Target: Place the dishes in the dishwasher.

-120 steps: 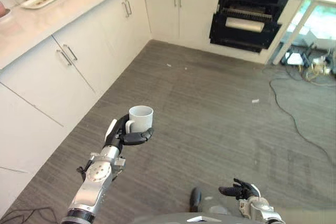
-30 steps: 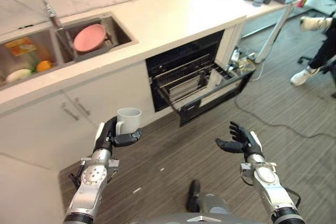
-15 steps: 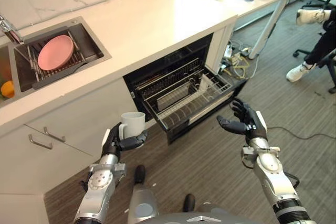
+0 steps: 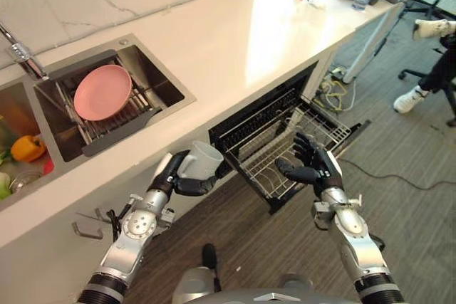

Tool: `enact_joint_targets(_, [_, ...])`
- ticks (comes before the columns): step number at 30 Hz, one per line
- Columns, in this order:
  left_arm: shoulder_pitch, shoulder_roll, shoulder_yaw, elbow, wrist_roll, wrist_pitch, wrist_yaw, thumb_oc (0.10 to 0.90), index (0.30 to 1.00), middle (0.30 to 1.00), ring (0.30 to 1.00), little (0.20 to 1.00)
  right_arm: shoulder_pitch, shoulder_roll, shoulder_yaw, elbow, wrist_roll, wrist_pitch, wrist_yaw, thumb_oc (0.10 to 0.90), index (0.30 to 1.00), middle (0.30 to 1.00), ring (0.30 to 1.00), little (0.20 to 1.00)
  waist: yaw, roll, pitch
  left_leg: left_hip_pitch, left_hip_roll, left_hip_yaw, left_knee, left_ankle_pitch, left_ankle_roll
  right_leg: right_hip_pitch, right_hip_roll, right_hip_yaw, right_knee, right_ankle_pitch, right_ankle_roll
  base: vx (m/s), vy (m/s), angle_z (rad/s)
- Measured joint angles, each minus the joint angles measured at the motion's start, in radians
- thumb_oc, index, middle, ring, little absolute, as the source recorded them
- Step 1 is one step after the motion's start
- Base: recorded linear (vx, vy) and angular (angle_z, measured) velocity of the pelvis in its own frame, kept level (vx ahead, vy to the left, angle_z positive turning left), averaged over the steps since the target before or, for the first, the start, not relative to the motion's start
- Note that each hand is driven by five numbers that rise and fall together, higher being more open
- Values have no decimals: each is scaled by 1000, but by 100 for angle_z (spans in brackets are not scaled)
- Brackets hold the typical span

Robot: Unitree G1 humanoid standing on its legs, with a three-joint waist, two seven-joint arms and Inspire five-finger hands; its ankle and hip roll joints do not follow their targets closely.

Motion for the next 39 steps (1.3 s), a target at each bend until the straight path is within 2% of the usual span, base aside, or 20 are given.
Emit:
enact_joint_targets(1, [0,0,0,0,0,0,0,400,300,300,300,300,0,0,0,0,0,0,0,800,900,900,900,900,0,0,0,0,0,0,0,0,0,0,0,0,0,0,0,76,-16,-27])
enact_joint_targets(2, [-35,-3,-19,39,0,0,0,400,300,300,300,300,-3,0,24,-11,52,2,6,800,900,900,900,900,-17,-2,-1,5,-7,1,-7,0,0,-46,23,22,-134,-46,14,46,-23,-13])
enact_joint_targets(3, [-35,-3,-19,39,0,0,0,400,300,300,300,300,-3,0,24,-11,52,2,6,800,900,900,900,900,-17,-2,-1,5,-7,1,-7,0,0,-46,23,22,-134,-46,14,78,-44,1])
enact_joint_targets(5, [-56,-15,-28,53,-1,7,0,400,300,300,300,300,19,7,27,-25,107,5,18,800,900,900,900,900,-41,-20,-11,4,-27,2,-5,1,-1,-49,26,20,-244,-26,21,73,-79,37])
enact_joint_targets(8, [-73,-26,-25,54,-4,7,31,400,300,300,300,300,43,11,49,-37,217,19,42,800,900,900,900,900,-17,-46,-31,-3,-39,5,3,10,-18,-39,45,15,-311,-17,12,124,-129,15])
enact_joint_targets(9, [-74,-28,-17,56,-4,8,41,400,300,300,300,300,42,10,62,-37,239,21,49,800,900,900,900,900,-10,-47,-37,-3,-33,5,1,12,-27,-28,53,5,-342,6,-3,180,-115,-8])
enact_joint_targets(10, [-73,-34,-16,57,-5,16,51,400,300,300,300,300,50,9,78,-37,287,25,64,800,900,900,900,900,-8,-25,-50,-2,-2,1,-2,7,-60,-1,78,-42,-395,13,0,193,-118,-13])
enact_joint_targets(11, [-74,-37,-18,55,-5,19,53,400,300,300,300,300,64,4,98,-44,323,30,73,800,900,900,900,900,-8,-10,-64,6,25,1,-2,7,-72,28,106,-65,-440,18,-2,87,-57,-9])
enact_joint_targets(12, [-74,-37,-18,55,-5,19,53,400,300,300,300,300,64,4,98,-44,323,30,73,800,900,900,900,900,-8,-10,-64,6,25,1,-2,7,-72,28,106,-65,-440,18,-2,81,-52,-16])
enact_joint_targets(14, [-87,-42,-25,55,-7,19,52,400,300,300,300,300,96,-7,128,-66,374,40,91,800,900,900,900,900,-21,-8,-94,23,55,-2,-7,4,-101,65,147,-57,-496,58,-29,84,-65,-16])
enact_joint_targets(17, [-144,-72,-48,55,-13,19,49,400,300,300,300,300,112,-51,142,-83,425,51,95,800,900,900,900,900,-53,6,-126,37,89,-1,-7,-6,-122,74,182,-53,-506,68,-42,59,-51,-23])
enact_joint_targets(18, [-167,-83,-50,55,-19,18,46,400,300,300,300,300,112,-64,142,-84,448,51,95,800,900,900,900,900,-61,6,-133,44,93,4,-7,-6,-122,75,190,-45,-505,83,-62,0,0,-19])
enact_joint_targets(19, [-167,-83,-50,55,-19,18,46,400,300,300,300,300,112,-64,142,-84,448,51,95,800,900,900,900,900,-61,6,-133,44,93,4,-7,-6,-122,75,190,-45,-505,83,-62,0,0,-28])
enact_joint_targets(20, [-182,-91,-50,55,-21,17,45,400,300,300,300,300,114,-75,140,-84,458,51,95,800,900,900,900,900,-64,5,-134,53,95,10,-7,-10,-123,77,193,-40,-505,98,-83,57,-47,-12])
enact_joint_targets(22, [-197,-100,-51,55,-21,19,45,400,300,300,300,300,115,-78,140,-84,463,51,95,800,900,900,900,900,-86,3,-138,61,99,10,-4,-16,-133,73,199,-39,-505,118,-108,110,-94,-7])
enact_joint_targets(25, [-240,-84,-89,88,-24,23,63,400,300,300,300,300,95,-91,226,-103,542,63,101,800,900,900,900,900,-73,9,-151,87,118,54,-5,-26,-141,78,219,-12,-505,124,-118,68,-34,-39])
enact_joint_targets(27, [-265,-96,-112,93,-35,23,65,400,300,300,300,300,93,-90,259,-130,577,66,126,800,900,900,900,900,-85,18,-157,94,119,55,-3,-28,-143,82,223,-6,-504,129,-134,28,-3,-14])
enact_joint_targets(32, [-281,-125,-132,96,-42,23,63,400,300,300,300,300,55,-84,257,-134,607,68,126,800,900,900,900,900,-91,20,-158,120,117,52,-3,-36,-153,96,223,16,-501,129,-135,16,7,-15])
enact_joint_targets(39, [-281,-124,-151,112,-43,23,65,400,300,300,300,300,36,-71,252,-134,620,62,111,800,900,900,900,900,-81,27,-162,122,117,49,-8,-52,-146,98,222,16,-505,122,-132,0,0,0])
